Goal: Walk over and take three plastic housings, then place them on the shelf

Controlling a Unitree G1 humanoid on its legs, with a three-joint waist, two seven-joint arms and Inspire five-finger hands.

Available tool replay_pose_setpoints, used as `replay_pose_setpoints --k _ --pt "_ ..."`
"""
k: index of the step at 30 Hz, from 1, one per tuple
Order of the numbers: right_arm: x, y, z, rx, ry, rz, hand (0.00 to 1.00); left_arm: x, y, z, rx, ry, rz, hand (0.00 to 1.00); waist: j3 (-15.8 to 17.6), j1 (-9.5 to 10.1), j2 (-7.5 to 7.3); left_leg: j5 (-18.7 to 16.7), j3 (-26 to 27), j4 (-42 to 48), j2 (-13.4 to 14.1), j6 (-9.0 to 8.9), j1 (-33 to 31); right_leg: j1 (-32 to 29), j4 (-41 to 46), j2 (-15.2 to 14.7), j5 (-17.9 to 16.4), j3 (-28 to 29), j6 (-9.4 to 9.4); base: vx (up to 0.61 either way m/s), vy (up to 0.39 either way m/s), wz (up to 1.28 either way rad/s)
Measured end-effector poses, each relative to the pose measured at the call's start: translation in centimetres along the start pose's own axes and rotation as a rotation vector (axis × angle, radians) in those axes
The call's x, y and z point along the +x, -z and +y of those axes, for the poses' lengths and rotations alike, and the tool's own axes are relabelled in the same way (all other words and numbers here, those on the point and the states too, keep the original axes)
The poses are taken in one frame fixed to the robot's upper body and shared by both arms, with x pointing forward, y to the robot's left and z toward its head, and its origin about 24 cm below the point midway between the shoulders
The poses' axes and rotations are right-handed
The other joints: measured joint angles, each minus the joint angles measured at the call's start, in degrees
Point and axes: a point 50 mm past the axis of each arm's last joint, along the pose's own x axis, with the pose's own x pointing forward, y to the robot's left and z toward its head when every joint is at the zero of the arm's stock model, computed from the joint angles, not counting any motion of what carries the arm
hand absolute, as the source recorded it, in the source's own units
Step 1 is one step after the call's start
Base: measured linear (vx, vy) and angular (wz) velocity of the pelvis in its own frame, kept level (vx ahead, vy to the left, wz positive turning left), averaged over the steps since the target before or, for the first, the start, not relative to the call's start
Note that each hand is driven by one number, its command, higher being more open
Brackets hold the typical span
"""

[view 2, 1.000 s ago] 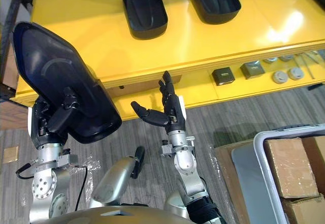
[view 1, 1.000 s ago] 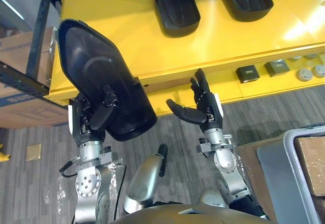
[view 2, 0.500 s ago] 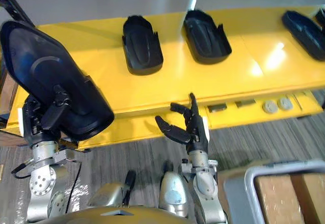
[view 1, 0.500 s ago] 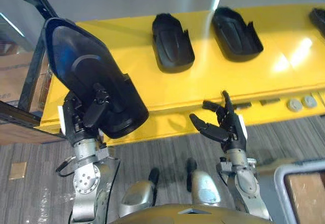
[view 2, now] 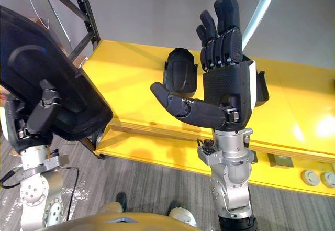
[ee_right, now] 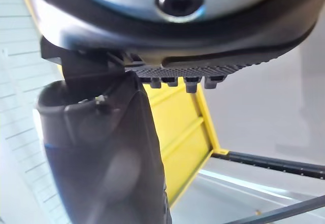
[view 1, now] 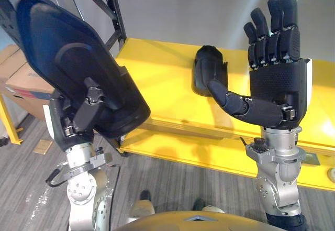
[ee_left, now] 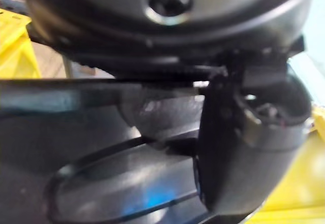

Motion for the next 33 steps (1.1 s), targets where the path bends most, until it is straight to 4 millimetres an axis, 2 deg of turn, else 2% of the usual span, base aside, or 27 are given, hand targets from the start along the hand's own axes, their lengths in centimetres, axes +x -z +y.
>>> replay_pose_setpoints --k 4,6,9,12,18,22,23,24,25,26,27,28,29,30,32,33 --pt "-0.9 1.8 -0.3 0.023 0.053 0.115 1.00 -0.1 0.1 -0.3 -0.004 0.046 0.004 0.00 0.01 -0.21 0.04 1.79 1.30 -3.62 -1.05 0.51 2.15 -0.03 -0.10 -0.50 0.19 1.03 0.29 0.00 0.036 -0.11" --pt "-1.7 3.0 -0.5 0.031 0.086 0.192 1.00 -0.1 0.1 -0.7 -0.010 0.088 0.007 0.00 0.61 -0.48 1.03 1.72 2.58 -3.62 -1.87 0.71 2.86 -0.12 -0.12 -1.08 0.57 2.23 0.86 0.01 0.060 -0.23" --pt "-2.6 3.6 -0.9 0.023 0.140 0.253 1.00 -0.2 0.2 -1.3 0.007 0.130 0.006 0.00 0.68 -0.76 1.68 1.68 3.99 -3.61 -2.54 1.09 3.81 -0.29 0.08 -1.93 1.14 3.68 1.09 0.03 0.043 -0.26" --pt "-2.7 3.7 -1.2 -0.005 0.197 0.264 1.00 -0.3 0.2 -1.6 0.000 0.161 0.011 0.00 0.77 -1.39 1.54 1.51 5.24 -3.58 -2.98 1.34 3.79 -1.91 1.51 -2.22 1.21 5.12 1.19 0.02 0.032 -0.26" --pt "-3.6 3.8 -1.1 -0.041 0.255 0.300 1.00 -0.1 0.4 -1.8 0.029 0.242 0.031 0.00 1.82 -2.37 0.14 0.52 7.78 -3.57 -3.67 1.65 4.32 -4.25 4.02 -3.05 0.08 7.49 0.80 -0.02 0.018 -0.21" --pt "-3.7 4.0 -1.0 -0.029 0.249 0.307 1.00 -0.2 0.7 -1.9 0.031 0.235 0.057 0.00 2.05 -2.35 0.21 0.08 8.81 -3.43 -3.50 1.67 5.20 -3.50 3.11 -2.92 -0.07 7.65 1.02 0.00 -0.011 -0.11" --pt "-3.8 4.2 -1.0 -0.008 0.254 0.310 1.00 -0.3 0.9 -2.1 0.026 0.231 0.078 0.00 2.20 -2.23 0.35 -1.08 8.78 -1.66 -2.77 1.62 4.68 -2.65 2.81 -2.92 -0.18 6.71 0.92 0.04 -0.037 0.02" --pt "-3.9 4.6 -1.0 0.024 0.258 0.323 1.00 -0.5 1.4 -2.2 0.025 0.229 0.103 0.00 2.54 -1.87 0.73 -4.29 8.32 4.19 -1.33 1.04 2.36 -1.88 2.87 -2.68 -0.96 5.57 -0.26 0.05 -0.047 0.03" --pt "-3.9 4.8 -1.0 0.038 0.255 0.329 1.00 -0.5 1.7 -2.3 0.028 0.227 0.115 0.00 3.04 -1.76 1.02 -5.68 7.80 8.84 -0.33 0.21 1.16 -1.15 2.87 -2.59 -1.63 5.30 -1.25 0.01 0.006 0.10" --pt "-3.5 5.5 -0.8 0.054 0.238 0.336 1.00 -0.5 2.3 -2.2 0.041 0.225 0.134 0.00 5.18 -1.78 1.42 -8.90 4.94 23.33 1.76 -2.36 -4.09 0.71 2.99 -2.25 -1.69 5.02 -0.98 -0.03 -0.006 0.18" --pt "-3.1 6.2 -1.0 0.037 0.209 0.352 1.00 -0.5 3.2 -2.2 0.051 0.220 0.176 0.00 6.98 -1.83 1.97 -8.53 1.05 34.60 3.35 -5.09 -8.87 2.93 2.95 -2.13 -1.70 4.72 -0.97 -0.06 0.014 0.12" --pt "-3.0 6.4 -1.2 0.025 0.192 0.361 1.00 -0.7 3.7 -2.1 0.055 0.212 0.201 0.00 7.07 -1.62 2.11 -8.04 -0.17 36.50 3.47 -6.02 -9.70 2.78 2.83 -2.29 -1.70 4.61 -0.95 -0.09 0.014 -0.18" --pt "-2.7 6.3 -1.5 -0.005 0.155 0.360 1.00 -1.1 4.2 -1.8 0.064 0.198 0.234 0.00 6.78 -0.45 2.59 -8.93 -0.13 35.83 4.51 -2.56 -10.23 2.38 2.42 -2.88 -1.15 4.70 -0.32 0.00 0.100 -0.32" --pt "-2.4 6.0 -1.8 -0.021 0.135 0.346 1.00 -1.1 4.4 -1.5 0.072 0.192 0.244 0.00 6.78 -0.41 2.61 -11.27 0.79 33.96 5.82 1.55 -10.29 3.09 1.14 -3.85 -0.40 5.01 0.39 0.09 0.163 -0.25" --pt "-2.2 5.6 -2.2 -0.009 0.152 0.320 1.00 -1.1 4.5 -1.4 0.074 0.188 0.246 0.00 6.57 -1.80 1.94 -10.12 -1.38 25.93 6.47 1.77 -9.06 2.10 1.41 -6.42 0.11 5.74 1.16 0.17 0.233 0.02" --pt "-2.1 5.4 -2.6 -0.023 0.165 0.310 1.00 -1.1 4.5 -1.4 0.070 0.191 0.242 0.00 6.62 -1.90 1.75 -7.86 -4.20 21.65 6.34 0.67 -8.01 0.79 2.33 -8.45 0.72 7.08 2.71 0.11 0.223 -0.12"
